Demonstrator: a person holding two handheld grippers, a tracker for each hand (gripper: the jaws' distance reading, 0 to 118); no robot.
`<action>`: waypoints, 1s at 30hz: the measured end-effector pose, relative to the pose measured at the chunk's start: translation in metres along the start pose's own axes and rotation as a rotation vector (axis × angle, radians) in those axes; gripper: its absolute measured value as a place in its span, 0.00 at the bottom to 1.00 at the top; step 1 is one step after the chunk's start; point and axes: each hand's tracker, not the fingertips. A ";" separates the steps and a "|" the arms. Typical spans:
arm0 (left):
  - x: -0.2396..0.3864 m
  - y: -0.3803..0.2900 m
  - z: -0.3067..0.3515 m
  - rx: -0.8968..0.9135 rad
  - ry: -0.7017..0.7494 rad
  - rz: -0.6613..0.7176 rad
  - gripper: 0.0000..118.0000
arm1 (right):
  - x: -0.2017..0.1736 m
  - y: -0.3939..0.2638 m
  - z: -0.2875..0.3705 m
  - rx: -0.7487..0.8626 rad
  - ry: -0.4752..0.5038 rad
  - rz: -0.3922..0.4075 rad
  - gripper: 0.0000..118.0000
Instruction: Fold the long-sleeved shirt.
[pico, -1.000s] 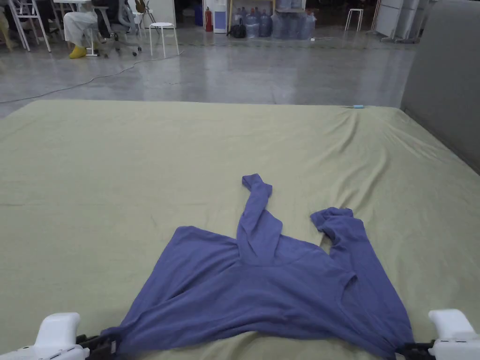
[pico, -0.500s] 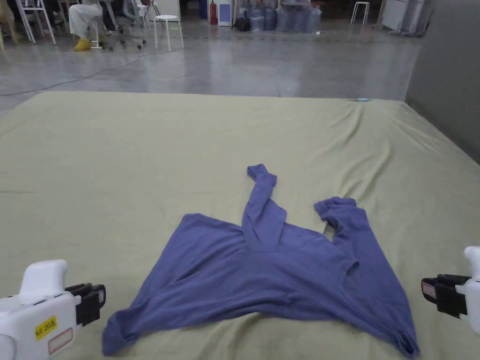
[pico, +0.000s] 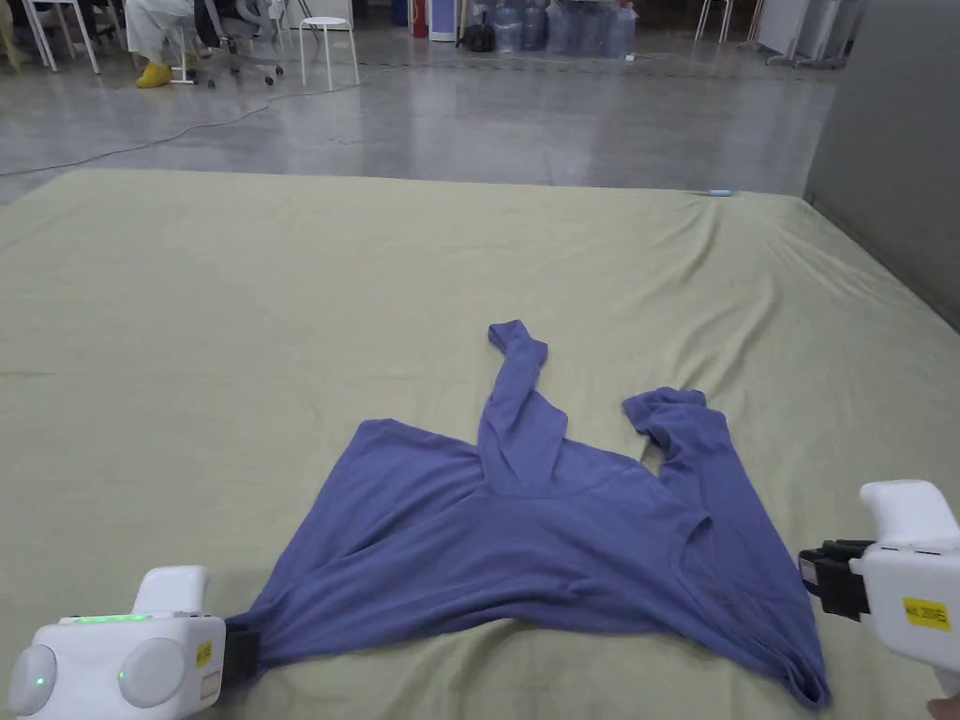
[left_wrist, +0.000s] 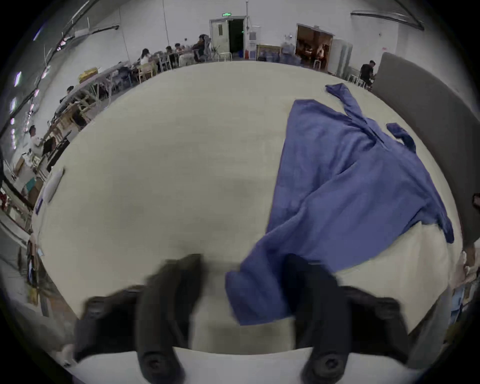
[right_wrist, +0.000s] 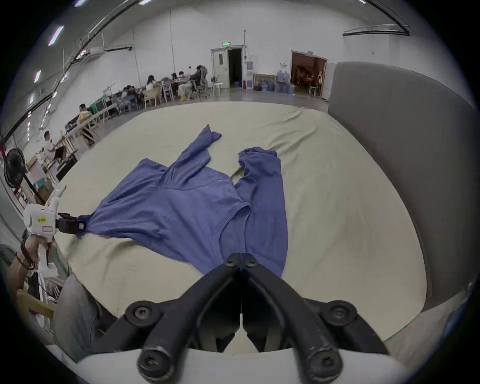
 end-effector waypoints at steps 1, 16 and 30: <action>0.005 0.001 0.003 0.013 -0.011 0.005 0.32 | 0.004 0.003 -0.006 -0.009 -0.001 -0.002 0.00; 0.038 0.052 0.050 0.105 -0.099 -0.045 0.00 | -0.033 0.171 -0.191 -0.196 0.154 0.264 0.78; 0.037 0.056 0.036 0.047 -0.124 -0.019 0.00 | -0.034 0.177 -0.295 -0.456 0.098 0.215 0.40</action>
